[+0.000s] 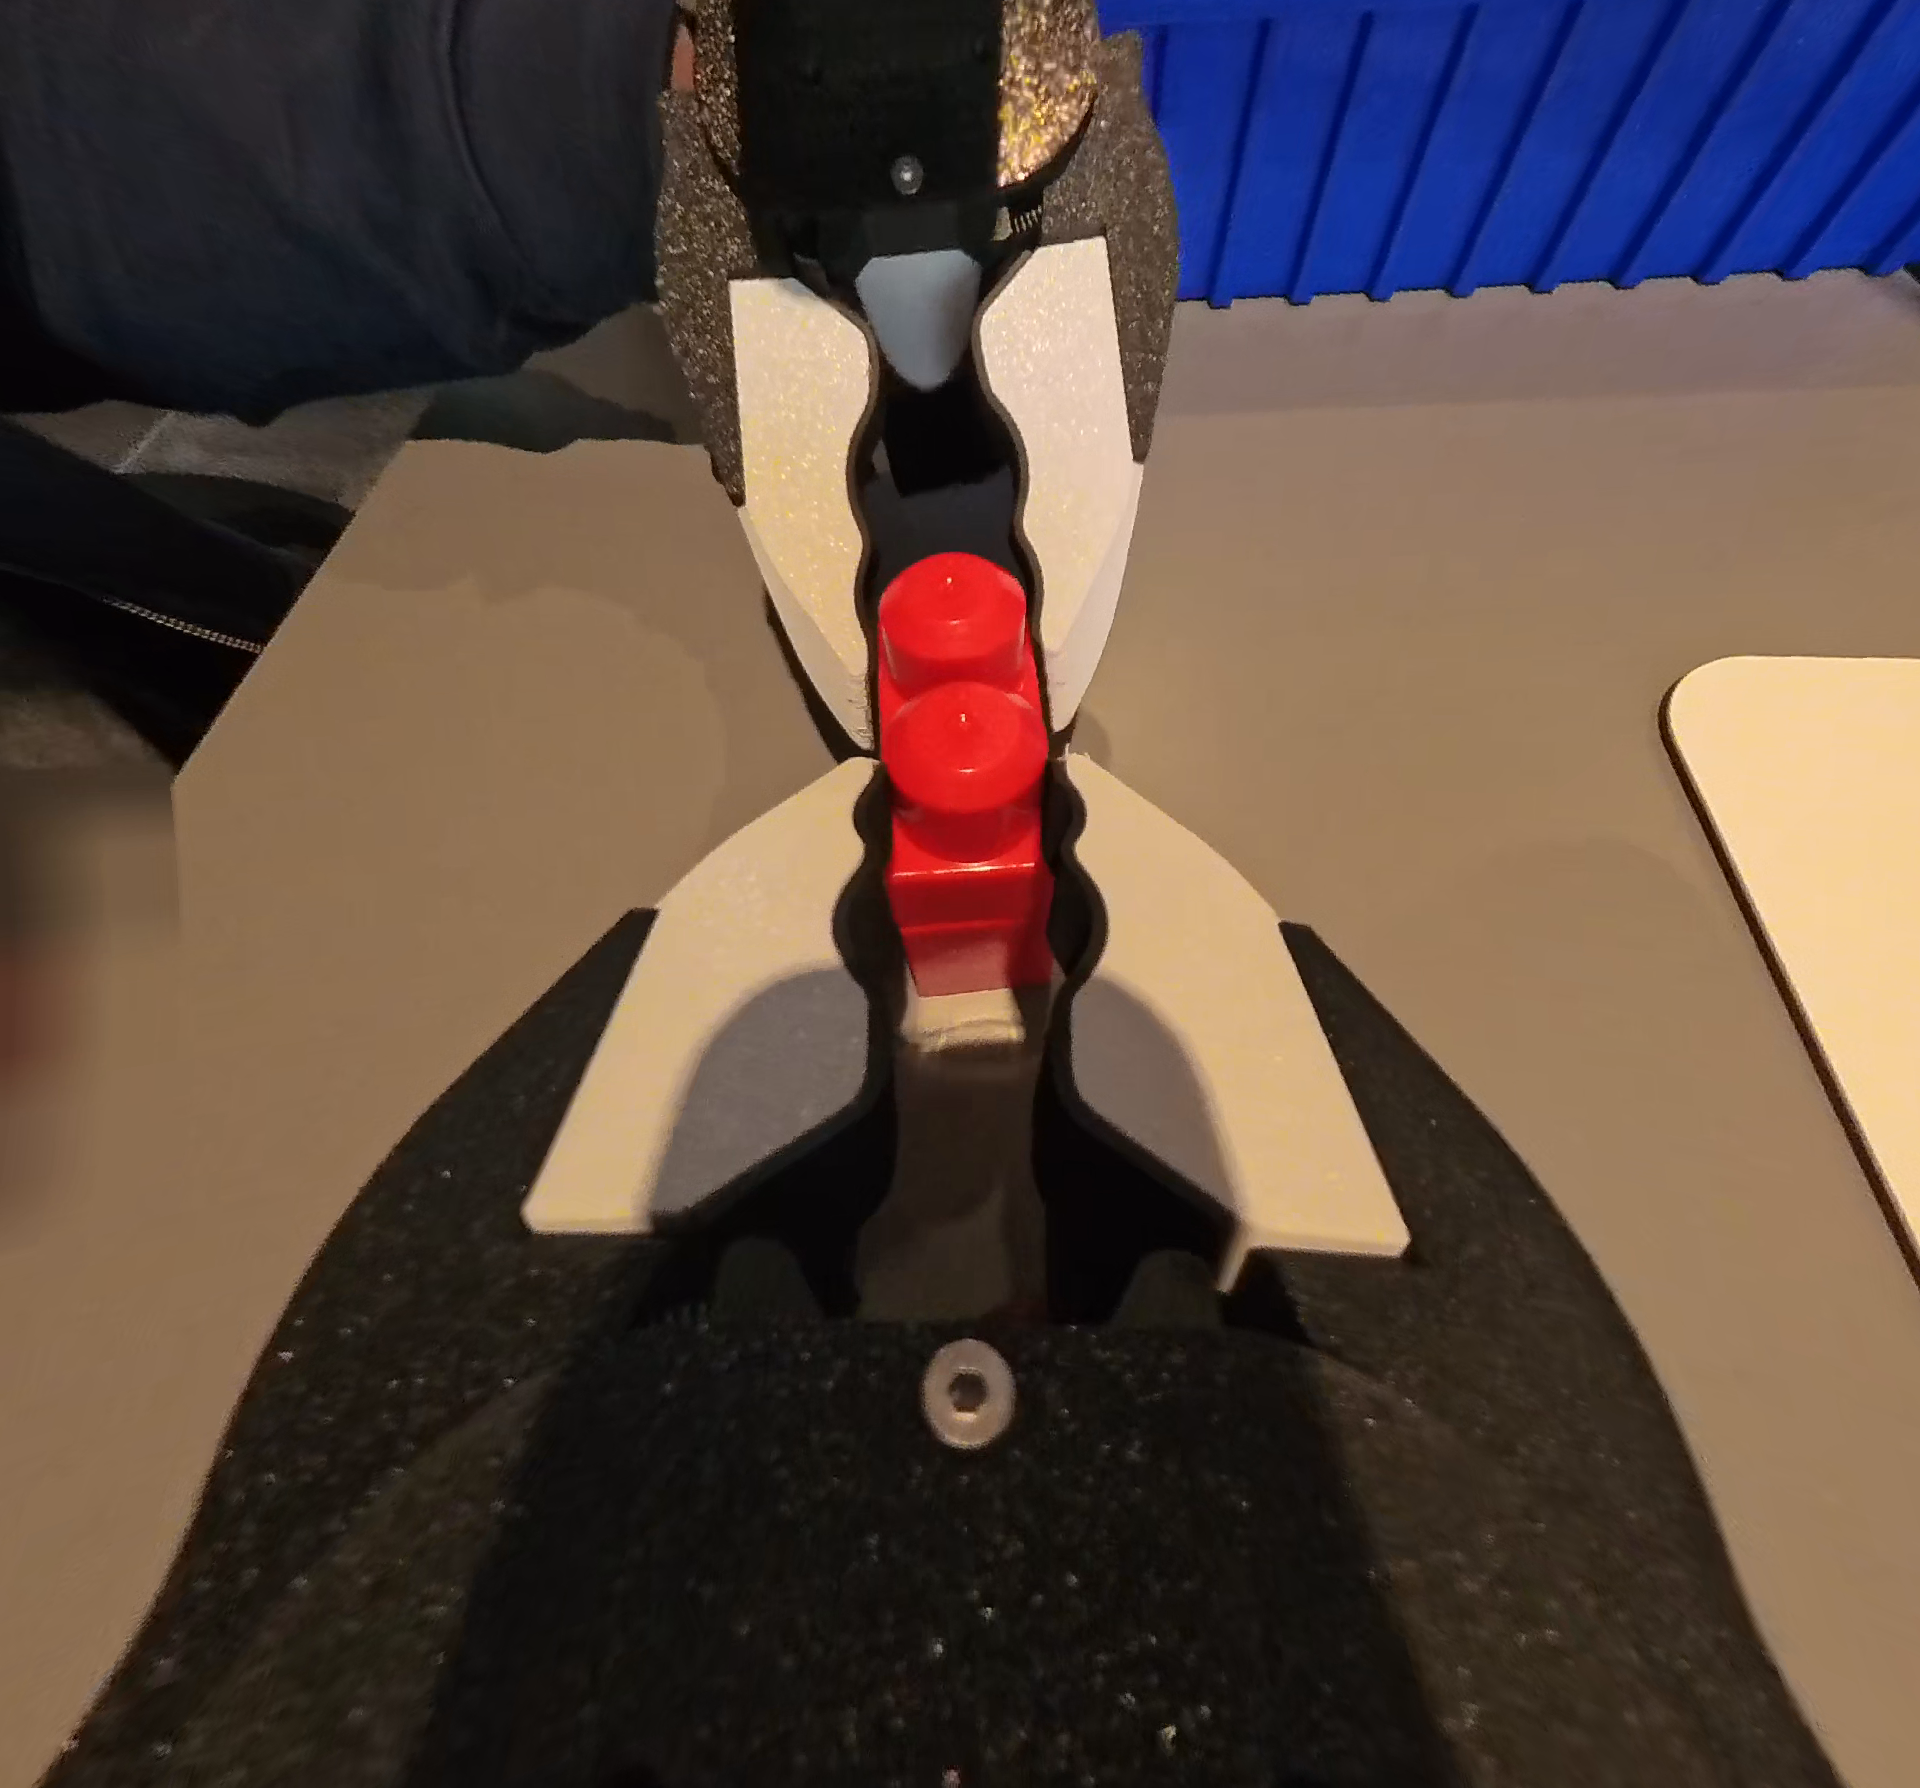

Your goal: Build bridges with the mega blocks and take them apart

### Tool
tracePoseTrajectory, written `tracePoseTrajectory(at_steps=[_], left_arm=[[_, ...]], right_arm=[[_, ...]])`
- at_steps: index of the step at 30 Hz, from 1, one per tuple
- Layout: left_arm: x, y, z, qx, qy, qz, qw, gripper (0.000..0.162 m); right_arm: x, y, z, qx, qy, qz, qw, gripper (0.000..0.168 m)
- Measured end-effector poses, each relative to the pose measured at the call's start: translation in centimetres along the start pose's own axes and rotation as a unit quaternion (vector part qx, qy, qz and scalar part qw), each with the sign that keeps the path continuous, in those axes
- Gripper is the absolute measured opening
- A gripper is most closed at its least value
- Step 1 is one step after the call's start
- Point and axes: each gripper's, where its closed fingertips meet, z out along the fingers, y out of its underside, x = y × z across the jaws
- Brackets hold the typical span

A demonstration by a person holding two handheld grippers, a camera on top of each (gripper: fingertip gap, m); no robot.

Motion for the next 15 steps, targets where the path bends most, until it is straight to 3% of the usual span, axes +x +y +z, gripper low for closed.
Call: tracePoseTrajectory(at_steps=[7, 15], left_arm=[[-0.1, -0.3, 0.1, 0.04, -0.009, -0.017, 0.999, 0.036], [0.0, -1.4, -2.4, 0.161, -0.036, -0.041, 0.985, 0.03]], right_arm=[[0.0, 0.0, 0.0, -0.009, 0.002, 0.003, 1.0, 0.029], [0.1, 0.0, 0.0, -0.006, 0.003, 0.004, 1.0, 0.029]])
